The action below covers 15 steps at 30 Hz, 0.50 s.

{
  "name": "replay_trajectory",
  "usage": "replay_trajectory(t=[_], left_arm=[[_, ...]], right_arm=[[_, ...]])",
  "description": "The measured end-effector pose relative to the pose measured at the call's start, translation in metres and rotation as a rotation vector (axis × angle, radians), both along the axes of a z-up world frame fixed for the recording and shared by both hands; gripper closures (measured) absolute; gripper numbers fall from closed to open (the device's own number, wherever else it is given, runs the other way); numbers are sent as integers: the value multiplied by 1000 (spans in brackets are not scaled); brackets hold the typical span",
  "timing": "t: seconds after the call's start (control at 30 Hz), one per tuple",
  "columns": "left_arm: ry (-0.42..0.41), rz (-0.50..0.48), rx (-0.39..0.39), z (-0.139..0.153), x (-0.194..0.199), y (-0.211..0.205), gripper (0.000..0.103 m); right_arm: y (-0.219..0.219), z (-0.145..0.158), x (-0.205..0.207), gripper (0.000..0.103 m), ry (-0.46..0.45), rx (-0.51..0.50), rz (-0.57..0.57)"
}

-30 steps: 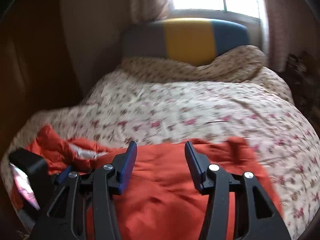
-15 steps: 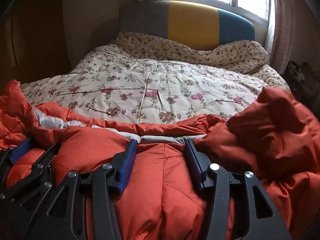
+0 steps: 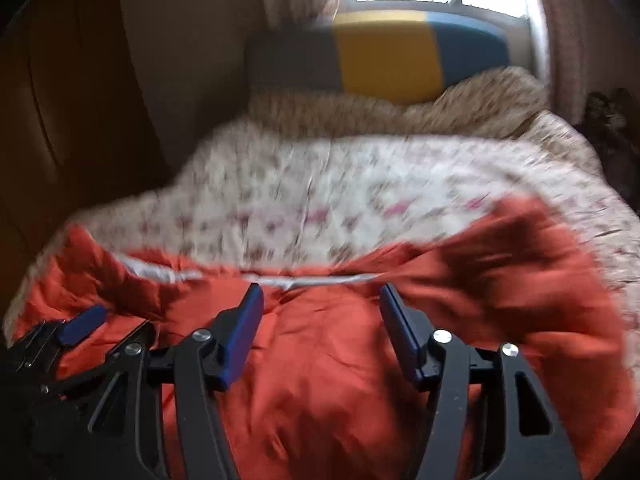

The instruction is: Fold large clothes

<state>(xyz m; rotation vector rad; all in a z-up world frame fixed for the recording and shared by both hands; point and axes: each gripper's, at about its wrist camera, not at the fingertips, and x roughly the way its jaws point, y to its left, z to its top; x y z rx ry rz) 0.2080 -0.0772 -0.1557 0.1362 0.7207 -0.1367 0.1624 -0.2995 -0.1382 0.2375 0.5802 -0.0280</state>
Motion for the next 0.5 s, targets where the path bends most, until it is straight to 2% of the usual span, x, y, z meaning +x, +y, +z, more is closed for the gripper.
replay_trajectory(t=[0.07,0.1,0.17,0.23,0.33,0.4,0.5], left_arm=[[-62,35,0,15,-11,16,20],[-109,73,29,23,-15,26,19],[-135,116,76,26,-14,36,19],[-121,160,105,20,-4,44,19],[-33,169,140,-9,15,43,16],[-60,165,145,-18,15,41,16],[-41,156,130,-21,17,41,16]], right_arm=[[-22,5,-13,42,-5,-18,-53],[-36,2,-15,42,21,-30,-86],[-54,-10,-16,42,56,-14,-119],[-61,-28,-9,42,120,7,-112],[-53,-40,-5,41,112,-64,-114],[-49,-46,-4,41,105,-88,-128],[-50,-46,-2,41,125,-85,-124]])
